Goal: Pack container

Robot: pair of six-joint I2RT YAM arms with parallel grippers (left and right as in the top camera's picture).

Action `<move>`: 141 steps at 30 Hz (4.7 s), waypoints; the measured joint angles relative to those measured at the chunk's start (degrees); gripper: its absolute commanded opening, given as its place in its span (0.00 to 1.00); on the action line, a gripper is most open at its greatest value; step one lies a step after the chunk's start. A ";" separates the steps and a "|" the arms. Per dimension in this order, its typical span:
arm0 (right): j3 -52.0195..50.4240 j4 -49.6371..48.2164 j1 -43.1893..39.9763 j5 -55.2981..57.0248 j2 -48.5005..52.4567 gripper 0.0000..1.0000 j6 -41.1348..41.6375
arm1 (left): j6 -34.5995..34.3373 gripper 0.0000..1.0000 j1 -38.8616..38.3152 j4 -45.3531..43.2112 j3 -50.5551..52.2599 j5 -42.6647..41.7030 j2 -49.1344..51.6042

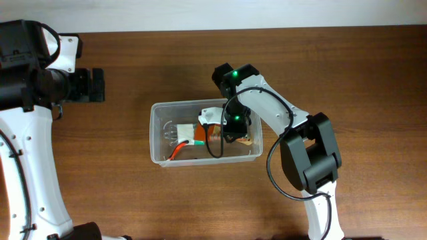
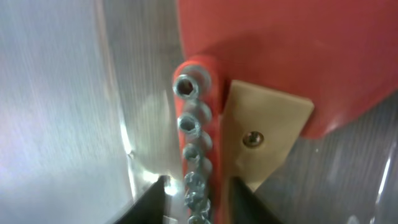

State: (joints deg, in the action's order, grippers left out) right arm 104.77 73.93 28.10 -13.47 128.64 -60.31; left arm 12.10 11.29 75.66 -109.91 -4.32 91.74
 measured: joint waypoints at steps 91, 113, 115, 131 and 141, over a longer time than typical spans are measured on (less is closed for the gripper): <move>-59.56 -22.18 -34.84 8.52 -95.95 0.99 39.12 | -2.36 0.99 -7.52 -49.33 72.91 9.33 -66.73; -59.69 -21.66 -34.84 8.52 -96.45 0.99 39.15 | -2.36 0.99 -7.52 -49.33 72.94 9.33 -66.73; -59.69 -21.66 -34.84 8.52 -96.59 0.99 39.12 | -2.36 0.99 -7.52 -49.33 72.94 9.31 -66.73; -61.57 -18.29 -31.15 3.67 -128.08 0.99 51.47 | -2.36 0.99 -7.52 -49.33 72.96 9.33 -66.75; -83.87 -57.20 -28.15 4.33 -127.88 0.99 52.89 | -2.36 0.99 -7.52 -49.29 73.00 9.33 -66.82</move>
State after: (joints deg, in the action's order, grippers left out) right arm 20.91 16.73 -0.05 -9.15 0.75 -7.42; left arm 9.74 3.77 26.37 -36.91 5.02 24.93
